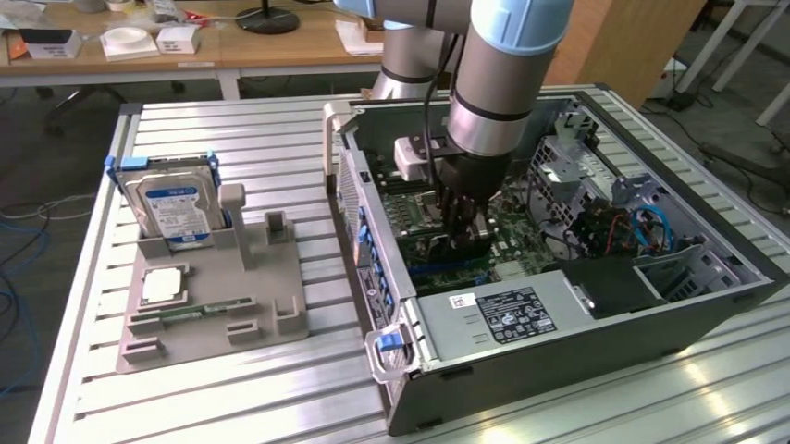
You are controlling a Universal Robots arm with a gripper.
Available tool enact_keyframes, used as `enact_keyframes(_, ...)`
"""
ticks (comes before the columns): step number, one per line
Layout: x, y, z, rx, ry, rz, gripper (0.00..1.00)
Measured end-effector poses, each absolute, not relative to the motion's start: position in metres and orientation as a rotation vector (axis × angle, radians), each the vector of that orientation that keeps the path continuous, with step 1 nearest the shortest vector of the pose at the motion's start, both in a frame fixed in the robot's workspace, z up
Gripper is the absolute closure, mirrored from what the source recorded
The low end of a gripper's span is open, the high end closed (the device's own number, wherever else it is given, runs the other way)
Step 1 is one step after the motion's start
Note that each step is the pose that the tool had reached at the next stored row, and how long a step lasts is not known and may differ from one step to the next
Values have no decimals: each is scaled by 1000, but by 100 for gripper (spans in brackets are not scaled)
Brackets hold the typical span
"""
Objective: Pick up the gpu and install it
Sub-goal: 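Insert the gpu into the slot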
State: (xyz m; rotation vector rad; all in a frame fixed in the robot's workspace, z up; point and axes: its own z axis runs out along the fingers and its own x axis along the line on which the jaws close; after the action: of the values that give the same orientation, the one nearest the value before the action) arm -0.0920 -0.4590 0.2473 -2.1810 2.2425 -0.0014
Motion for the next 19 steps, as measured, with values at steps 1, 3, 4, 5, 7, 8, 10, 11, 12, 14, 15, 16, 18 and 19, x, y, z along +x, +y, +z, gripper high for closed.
enact_keyframes(1, -92, -459, 247, -2181, 2242, -1, 74)
enact_keyframes(3, -92, -459, 247, -2181, 2242, -1, 74)
enact_keyframes(4, -92, -459, 247, -2181, 2242, -1, 74)
enact_keyframes(5, -92, -459, 247, -2181, 2242, -1, 74)
enact_keyframes(7, -92, -459, 246, -2181, 2242, -1, 74)
enact_keyframes(8, -92, -459, 246, -2181, 2242, -1, 74)
enact_keyframes(10, -92, -459, 246, -2181, 2242, -1, 74)
enact_keyframes(11, -92, -459, 246, -2181, 2242, -1, 74)
enact_keyframes(12, -92, -459, 246, -2181, 2242, -1, 74)
enact_keyframes(14, -92, -459, 247, -2179, 2241, 0, 74)
enact_keyframes(15, -92, -459, 248, -2179, 2241, 0, 74)
enact_keyframes(16, -92, -459, 249, -2180, 2242, -1, 74)
enact_keyframes(18, -92, -459, 249, -2181, 2242, -1, 74)
enact_keyframes(19, -92, -459, 249, -2180, 2242, -1, 74)
